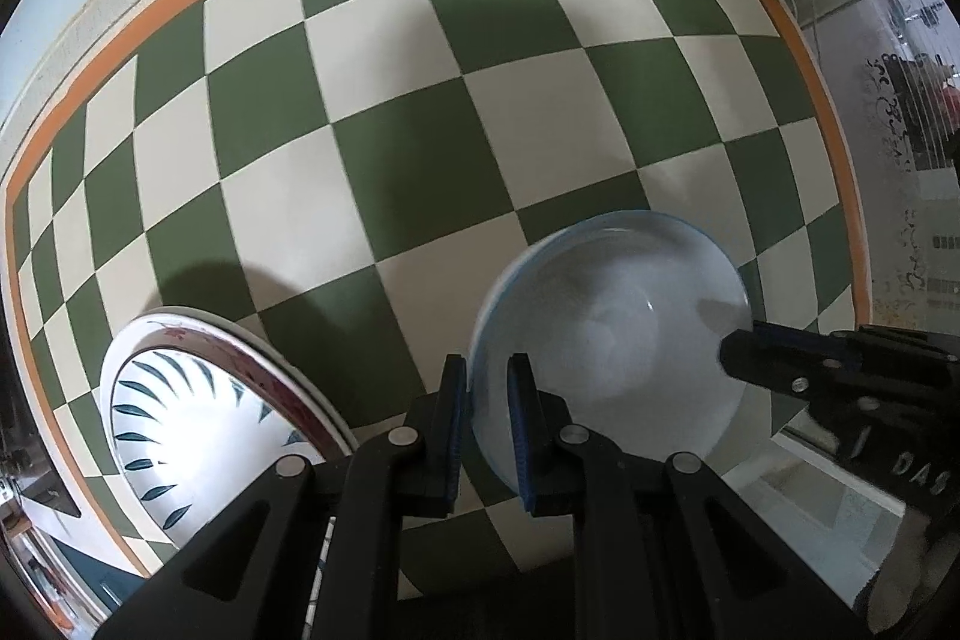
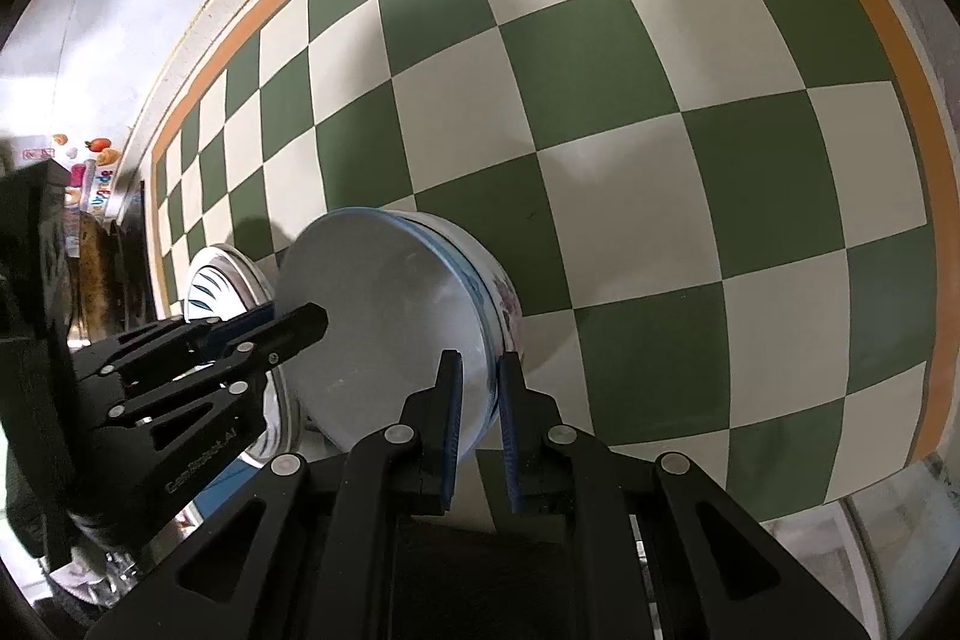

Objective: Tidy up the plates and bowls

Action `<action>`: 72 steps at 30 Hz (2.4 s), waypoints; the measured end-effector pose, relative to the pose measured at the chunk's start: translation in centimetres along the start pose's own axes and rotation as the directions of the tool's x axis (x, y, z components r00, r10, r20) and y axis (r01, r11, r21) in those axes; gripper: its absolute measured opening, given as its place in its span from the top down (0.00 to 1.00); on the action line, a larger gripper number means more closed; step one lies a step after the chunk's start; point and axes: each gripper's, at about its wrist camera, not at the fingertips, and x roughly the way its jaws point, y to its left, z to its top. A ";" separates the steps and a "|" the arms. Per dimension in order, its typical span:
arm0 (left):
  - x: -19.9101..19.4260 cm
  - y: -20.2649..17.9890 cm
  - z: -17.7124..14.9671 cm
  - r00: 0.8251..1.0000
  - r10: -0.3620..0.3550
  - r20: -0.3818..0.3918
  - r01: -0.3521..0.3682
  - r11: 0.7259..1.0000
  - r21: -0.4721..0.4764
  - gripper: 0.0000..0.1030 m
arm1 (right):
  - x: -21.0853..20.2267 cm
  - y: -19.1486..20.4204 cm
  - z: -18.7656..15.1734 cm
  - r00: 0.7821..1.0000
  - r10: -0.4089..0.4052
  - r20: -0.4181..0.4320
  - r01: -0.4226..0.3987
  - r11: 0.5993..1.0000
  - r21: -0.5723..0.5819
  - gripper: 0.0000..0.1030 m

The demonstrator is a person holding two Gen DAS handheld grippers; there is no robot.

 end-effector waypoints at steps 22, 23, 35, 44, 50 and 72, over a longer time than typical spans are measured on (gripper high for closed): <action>-5.7 6.6 20.1 0.973 -0.068 0.219 0.132 0.948 -0.291 0.73 | -9.1 -0.4 19.6 0.949 0.112 0.296 -0.121 0.993 0.013 0.51; -5.2 6.6 21.0 0.975 -0.076 0.210 0.138 0.945 -0.296 0.73 | -9.1 -0.6 20.7 0.948 0.098 0.303 -0.108 0.994 0.015 0.51; -0.5 5.2 27.4 0.987 -0.045 0.156 0.087 0.958 -0.274 0.74 | -4.9 -1.6 29.1 0.956 0.054 0.289 -0.063 0.998 0.023 0.53; 1.3 4.9 28.6 0.986 -0.049 0.157 0.086 0.969 -0.232 0.85 | -2.7 -1.8 31.2 0.965 0.041 0.260 -0.042 0.999 -0.003 0.85; 1.2 4.7 28.5 0.986 -0.033 0.164 0.070 0.971 -0.227 0.85 | -2.5 -1.3 31.0 0.965 0.015 0.262 -0.009 1.000 -0.024 0.87; -8.4 1.9 14.3 0.962 -0.023 0.271 0.055 0.992 -0.113 0.85 | -8.2 3.9 16.4 0.951 0.034 0.306 0.002 0.993 -0.115 0.87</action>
